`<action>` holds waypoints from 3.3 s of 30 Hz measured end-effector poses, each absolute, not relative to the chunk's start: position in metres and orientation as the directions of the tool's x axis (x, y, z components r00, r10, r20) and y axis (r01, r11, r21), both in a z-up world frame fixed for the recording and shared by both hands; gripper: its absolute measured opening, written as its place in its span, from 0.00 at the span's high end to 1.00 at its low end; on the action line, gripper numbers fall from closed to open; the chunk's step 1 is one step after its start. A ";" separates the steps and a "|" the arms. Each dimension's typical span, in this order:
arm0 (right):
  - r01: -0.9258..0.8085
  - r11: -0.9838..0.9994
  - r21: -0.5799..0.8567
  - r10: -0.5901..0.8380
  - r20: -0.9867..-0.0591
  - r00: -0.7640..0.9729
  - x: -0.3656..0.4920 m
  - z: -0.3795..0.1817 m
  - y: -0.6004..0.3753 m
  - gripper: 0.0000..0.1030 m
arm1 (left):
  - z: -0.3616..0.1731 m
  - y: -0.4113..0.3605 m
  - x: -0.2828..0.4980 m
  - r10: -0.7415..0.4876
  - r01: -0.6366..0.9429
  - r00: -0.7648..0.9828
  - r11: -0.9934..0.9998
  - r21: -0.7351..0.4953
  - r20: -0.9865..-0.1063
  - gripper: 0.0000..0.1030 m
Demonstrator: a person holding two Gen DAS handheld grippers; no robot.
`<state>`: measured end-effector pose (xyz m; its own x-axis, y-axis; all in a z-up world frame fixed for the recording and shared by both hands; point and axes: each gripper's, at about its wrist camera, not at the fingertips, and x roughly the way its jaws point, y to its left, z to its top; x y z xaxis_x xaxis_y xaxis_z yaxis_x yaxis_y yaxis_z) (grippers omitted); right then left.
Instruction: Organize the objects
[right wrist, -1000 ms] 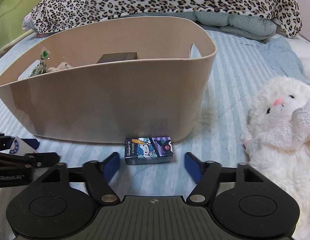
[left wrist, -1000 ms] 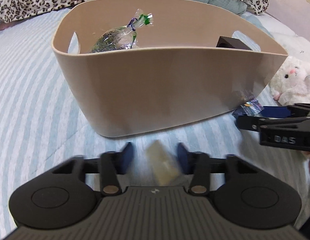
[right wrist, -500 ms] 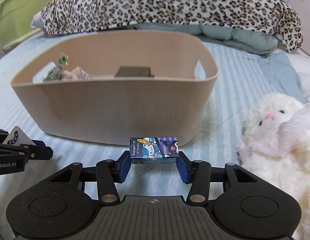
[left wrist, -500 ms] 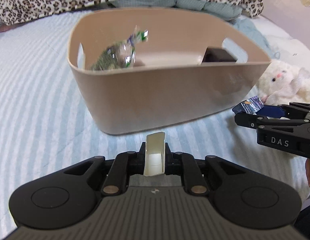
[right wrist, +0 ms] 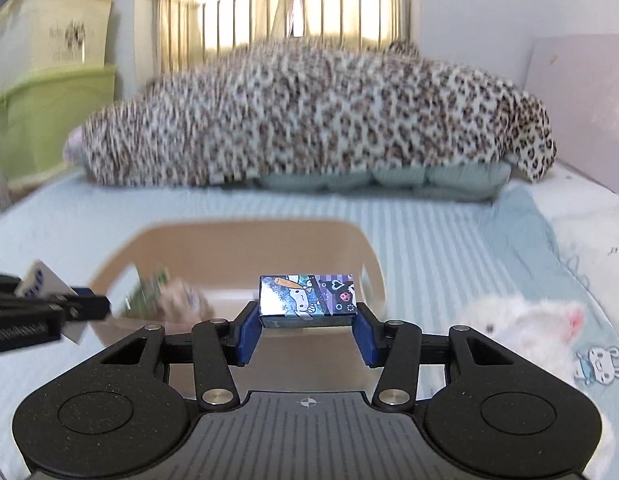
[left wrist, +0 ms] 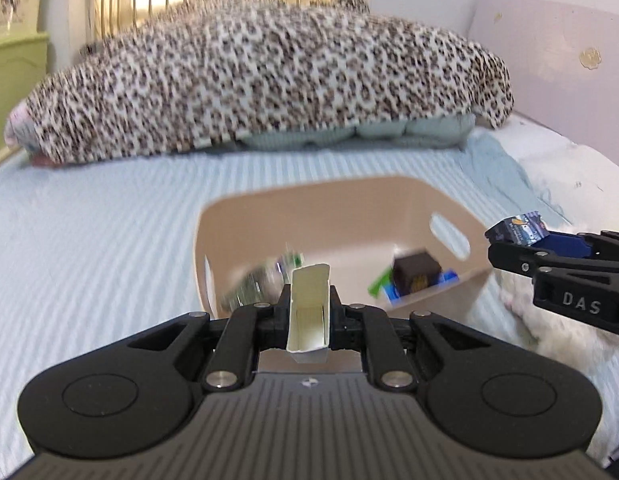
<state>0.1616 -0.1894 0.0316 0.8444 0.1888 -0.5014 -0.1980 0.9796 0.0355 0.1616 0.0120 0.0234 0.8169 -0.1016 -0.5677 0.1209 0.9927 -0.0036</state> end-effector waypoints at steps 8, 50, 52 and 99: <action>-0.220 0.974 0.046 0.219 -0.410 0.885 0.183 0.055 -0.171 0.56 | 0.030 -0.001 0.193 -0.019 0.054 0.875 0.997 0.058 -0.483 0.85; -0.115 0.993 0.031 0.112 -0.585 0.803 0.232 0.015 -0.170 0.05 | -0.005 0.017 0.243 0.040 -0.039 0.736 0.999 0.017 -0.676 0.11; -0.108 0.993 0.045 0.114 -0.589 0.800 0.227 0.017 -0.174 0.05 | 0.000 0.016 0.237 0.039 -0.039 0.739 0.999 0.016 -0.673 0.11; -0.163 0.987 0.019 0.147 -0.547 0.824 0.041 0.057 -0.175 0.05 | 0.058 0.023 0.044 0.043 -0.037 0.797 0.999 0.023 -0.602 0.11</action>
<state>0.0413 -0.1745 0.0569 0.8239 0.1466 -0.5474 -0.1626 0.9865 0.0194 0.0440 0.0234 0.0576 0.7974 0.0429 -0.6020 -0.0366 0.9991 0.0228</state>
